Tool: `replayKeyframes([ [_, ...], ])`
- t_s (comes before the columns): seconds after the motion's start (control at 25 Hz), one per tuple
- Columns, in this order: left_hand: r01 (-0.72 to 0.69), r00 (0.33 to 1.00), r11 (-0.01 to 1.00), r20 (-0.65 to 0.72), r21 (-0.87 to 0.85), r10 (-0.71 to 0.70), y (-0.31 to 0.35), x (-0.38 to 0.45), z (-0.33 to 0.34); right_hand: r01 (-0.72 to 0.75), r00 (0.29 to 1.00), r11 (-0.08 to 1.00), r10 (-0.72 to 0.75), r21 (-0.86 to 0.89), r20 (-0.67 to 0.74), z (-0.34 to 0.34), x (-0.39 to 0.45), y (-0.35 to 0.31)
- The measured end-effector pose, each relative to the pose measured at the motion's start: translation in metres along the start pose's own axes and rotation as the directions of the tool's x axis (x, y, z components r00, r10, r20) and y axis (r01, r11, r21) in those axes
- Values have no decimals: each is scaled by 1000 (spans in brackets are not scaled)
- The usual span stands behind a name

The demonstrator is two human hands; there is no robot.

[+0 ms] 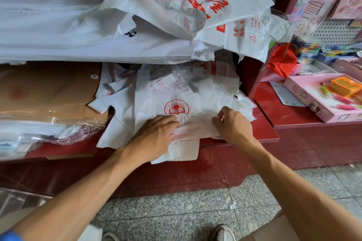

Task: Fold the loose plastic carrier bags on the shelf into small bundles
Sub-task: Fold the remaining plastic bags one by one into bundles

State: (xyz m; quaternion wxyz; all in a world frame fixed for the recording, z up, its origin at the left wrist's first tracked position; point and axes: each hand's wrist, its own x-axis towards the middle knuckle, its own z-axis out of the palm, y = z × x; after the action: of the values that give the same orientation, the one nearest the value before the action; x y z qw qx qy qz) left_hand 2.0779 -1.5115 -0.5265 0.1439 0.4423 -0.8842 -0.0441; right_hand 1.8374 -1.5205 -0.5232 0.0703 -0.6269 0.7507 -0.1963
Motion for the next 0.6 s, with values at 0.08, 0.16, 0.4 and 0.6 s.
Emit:
replayKeyframes([
  [0.08,-50,999,999,3,-15,50,-3,4,11,50,984,994,-65,-95,-164,-2,-5,-6],
  [0.16,-60,998,998,5,-31,60,-6,7,13,367,883,917,-396,-155,-253,5,-12,-18],
  [0.4,103,951,995,291,13,-102,-13,5,17,536,773,843,-513,48,373,23,-25,-29],
  [0.6,187,885,980,421,66,-197,-22,-2,-4,427,774,901,-316,-84,549,-11,-5,-10],
])
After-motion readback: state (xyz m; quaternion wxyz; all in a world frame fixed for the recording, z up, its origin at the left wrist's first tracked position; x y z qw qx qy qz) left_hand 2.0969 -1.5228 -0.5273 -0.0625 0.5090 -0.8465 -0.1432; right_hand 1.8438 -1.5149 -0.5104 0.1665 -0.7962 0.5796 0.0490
